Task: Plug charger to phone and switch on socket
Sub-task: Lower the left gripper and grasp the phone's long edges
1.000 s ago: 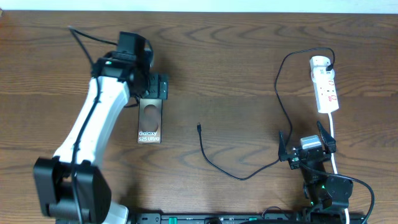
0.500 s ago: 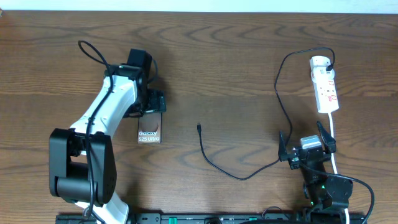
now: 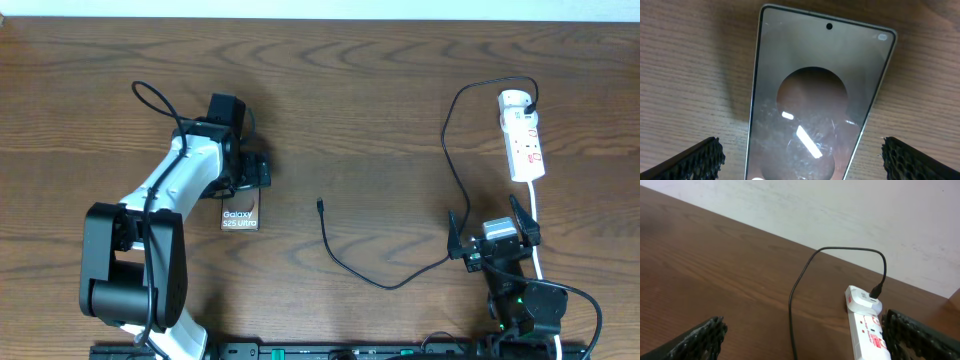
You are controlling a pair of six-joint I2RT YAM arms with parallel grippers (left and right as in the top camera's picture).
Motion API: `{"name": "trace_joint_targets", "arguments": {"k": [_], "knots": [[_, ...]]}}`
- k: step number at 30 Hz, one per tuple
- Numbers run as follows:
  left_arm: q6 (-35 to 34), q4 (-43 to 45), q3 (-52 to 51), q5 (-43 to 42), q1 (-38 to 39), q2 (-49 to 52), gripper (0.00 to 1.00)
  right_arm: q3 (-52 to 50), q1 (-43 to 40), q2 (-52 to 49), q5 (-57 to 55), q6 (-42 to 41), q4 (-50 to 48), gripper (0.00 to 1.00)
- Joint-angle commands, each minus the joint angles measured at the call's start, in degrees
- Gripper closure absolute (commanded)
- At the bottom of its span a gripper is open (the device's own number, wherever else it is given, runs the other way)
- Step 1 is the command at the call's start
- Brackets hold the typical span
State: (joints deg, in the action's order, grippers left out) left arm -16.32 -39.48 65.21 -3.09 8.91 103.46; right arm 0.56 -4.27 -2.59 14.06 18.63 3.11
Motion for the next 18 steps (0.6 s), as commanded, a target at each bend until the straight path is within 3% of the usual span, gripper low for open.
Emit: {"name": "trace_joint_targets", "arguments": {"k": [1, 18], "knots": [[-0.31, 1.22, -1.57, -0.35, 0.2, 0.28, 0.02, -0.24, -0.17, -0.04, -0.46, -0.61, 0.09, 0.01], [2.86, 6.82, -5.11, -0.31, 0.61, 0.57, 0.02, -0.24, -0.17, -0.04, -0.44, -0.61, 0.09, 0.01]]}}
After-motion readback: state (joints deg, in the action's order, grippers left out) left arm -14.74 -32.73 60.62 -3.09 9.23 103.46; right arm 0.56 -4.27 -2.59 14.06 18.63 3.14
